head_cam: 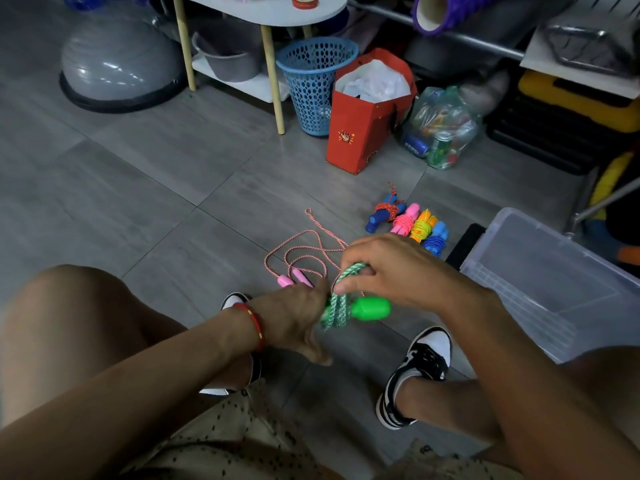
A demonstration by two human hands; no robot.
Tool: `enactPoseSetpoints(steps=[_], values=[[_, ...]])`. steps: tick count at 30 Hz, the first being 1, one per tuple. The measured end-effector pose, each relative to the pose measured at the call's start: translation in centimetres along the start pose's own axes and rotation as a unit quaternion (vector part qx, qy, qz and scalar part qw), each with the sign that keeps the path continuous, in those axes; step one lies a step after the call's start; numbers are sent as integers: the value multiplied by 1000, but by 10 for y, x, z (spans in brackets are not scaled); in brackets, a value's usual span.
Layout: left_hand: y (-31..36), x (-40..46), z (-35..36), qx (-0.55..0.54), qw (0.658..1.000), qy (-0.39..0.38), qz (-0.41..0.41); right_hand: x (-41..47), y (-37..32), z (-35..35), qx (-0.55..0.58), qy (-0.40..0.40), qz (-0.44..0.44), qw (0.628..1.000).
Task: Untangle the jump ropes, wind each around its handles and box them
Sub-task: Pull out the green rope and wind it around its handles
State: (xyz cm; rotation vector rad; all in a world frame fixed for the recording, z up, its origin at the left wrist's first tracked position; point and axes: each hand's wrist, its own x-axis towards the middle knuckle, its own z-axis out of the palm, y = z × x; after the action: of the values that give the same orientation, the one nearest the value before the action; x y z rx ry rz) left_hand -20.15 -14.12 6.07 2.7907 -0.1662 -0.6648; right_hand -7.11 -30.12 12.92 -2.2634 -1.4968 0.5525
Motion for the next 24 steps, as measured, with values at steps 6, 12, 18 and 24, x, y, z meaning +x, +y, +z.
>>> enactPoseSetpoints(steps=[6, 12, 18, 24], values=[[18, -17, -23, -127, 988, 71, 48, 0, 28, 20, 339, -53, 75, 936], [18, -21, -30, -228, 962, 146, 20, -8, 44, 49, 542, -51, 213, 811], [3, -14, -34, -316, 925, 200, -67, -6, 32, 63, 458, -61, 205, 863], [-17, -8, -33, -299, 932, 166, -124, -18, 8, 56, 18, -121, 79, 989]])
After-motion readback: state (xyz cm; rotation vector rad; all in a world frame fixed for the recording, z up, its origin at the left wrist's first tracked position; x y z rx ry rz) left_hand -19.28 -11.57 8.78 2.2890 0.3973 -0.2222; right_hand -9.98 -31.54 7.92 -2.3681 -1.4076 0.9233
